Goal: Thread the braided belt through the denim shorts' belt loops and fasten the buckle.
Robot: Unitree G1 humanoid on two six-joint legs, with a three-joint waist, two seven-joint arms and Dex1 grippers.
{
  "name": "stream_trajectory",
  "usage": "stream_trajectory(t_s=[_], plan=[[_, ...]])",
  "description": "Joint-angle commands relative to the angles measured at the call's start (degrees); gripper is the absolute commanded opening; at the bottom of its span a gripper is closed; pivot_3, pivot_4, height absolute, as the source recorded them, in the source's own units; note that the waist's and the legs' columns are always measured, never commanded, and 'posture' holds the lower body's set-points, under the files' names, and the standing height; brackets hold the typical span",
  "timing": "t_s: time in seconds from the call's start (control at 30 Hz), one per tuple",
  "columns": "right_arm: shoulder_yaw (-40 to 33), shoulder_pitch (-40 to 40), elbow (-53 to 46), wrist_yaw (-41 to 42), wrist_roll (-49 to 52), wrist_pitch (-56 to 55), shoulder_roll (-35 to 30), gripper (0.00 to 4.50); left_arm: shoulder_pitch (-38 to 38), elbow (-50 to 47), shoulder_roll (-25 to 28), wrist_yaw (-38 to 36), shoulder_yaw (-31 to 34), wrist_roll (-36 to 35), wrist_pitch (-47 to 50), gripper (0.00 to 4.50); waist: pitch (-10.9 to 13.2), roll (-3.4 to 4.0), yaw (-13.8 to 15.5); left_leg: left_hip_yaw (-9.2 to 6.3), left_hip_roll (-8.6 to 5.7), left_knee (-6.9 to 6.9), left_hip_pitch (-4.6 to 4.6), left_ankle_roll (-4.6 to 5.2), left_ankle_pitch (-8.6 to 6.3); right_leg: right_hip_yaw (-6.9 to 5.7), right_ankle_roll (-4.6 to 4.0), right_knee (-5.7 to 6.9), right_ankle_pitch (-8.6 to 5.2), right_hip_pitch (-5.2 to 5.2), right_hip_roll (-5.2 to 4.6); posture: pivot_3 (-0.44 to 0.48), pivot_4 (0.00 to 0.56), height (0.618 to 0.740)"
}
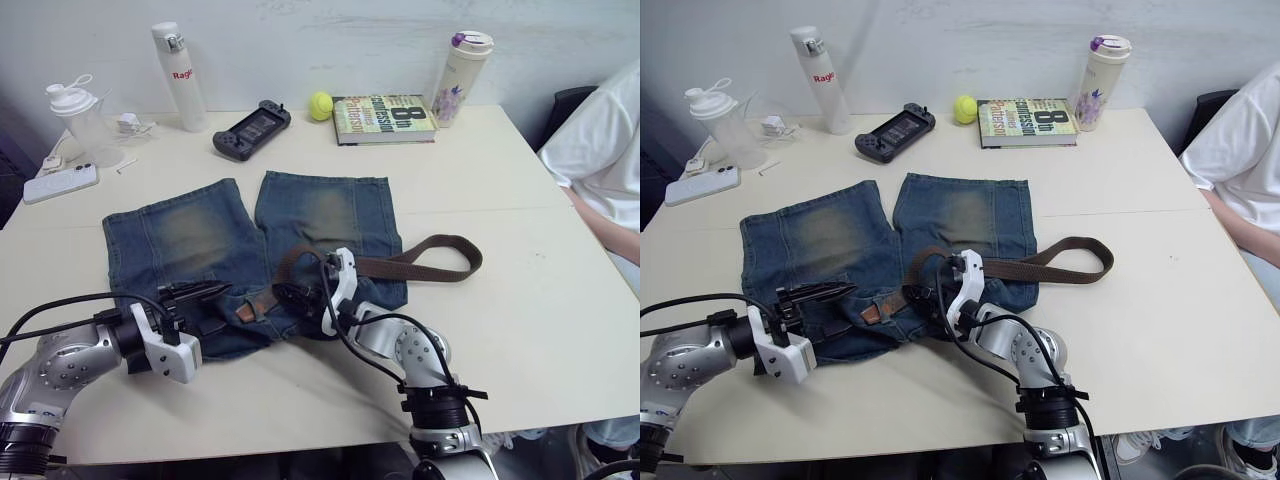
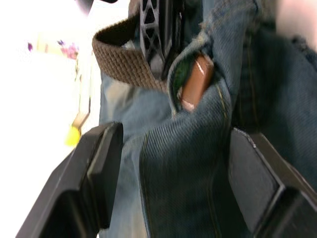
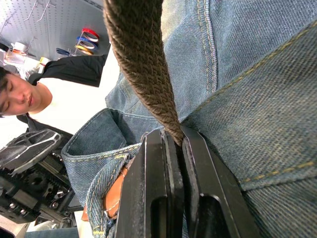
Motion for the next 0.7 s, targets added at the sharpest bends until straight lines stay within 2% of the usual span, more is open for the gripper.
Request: stream_trajectory(t_s=[0.03,0.3,0.53,0.7], plan=[[-0.3,2.1,4.9,-0.9,-2.7,0.9,-0.1,0.0,-1.4,-2.2,0.4,0.5,-0.4,-5.4,0.4,3.33,0.0,0.0,0.0,0.0,0.0,0.0,0.0,0.0,0.0,0.0,0.0,0.0,0.0,0.0,0.0,0.0,0.15,0.74],[0.0,2.4,4.8,-0.9,-2.8,0.7,0.2,0.0,-0.7,-3.4,1.1,-1.5,-1.3,-11.9,1.8,3.33,0.0,0.01,-0.1,0.01,0.0,-0.01,0.0,-0.01,0.0,0.01,0.0,-0.01,0.0,0.0,0.0,0.0,0.15,0.74],[-0.2,1.9,5.7,-0.6,-3.0,0.4,0.2,0.0,6.6,-4.6,8.3,-8.5,-0.7,-19.7,-1.7,3.33,0.0,0.04,-0.7,0.0,0.01,-0.14,0.01,-0.03,0.01,0.01,-0.01,-0.08,0.0,-0.01,0.0,0.0,0.15,0.74],[0.1,1.4,6.5,0.1,-3.3,0.2,0.0,0.0,1.1,-4.4,6.2,-6.5,-0.4,-18.9,2.2,3.33,0.0,0.01,-1.0,0.0,0.01,-0.18,0.01,-0.03,0.01,0.01,-0.05,-0.1,-0.02,-0.02,0.0,0.0,0.15,0.74]])
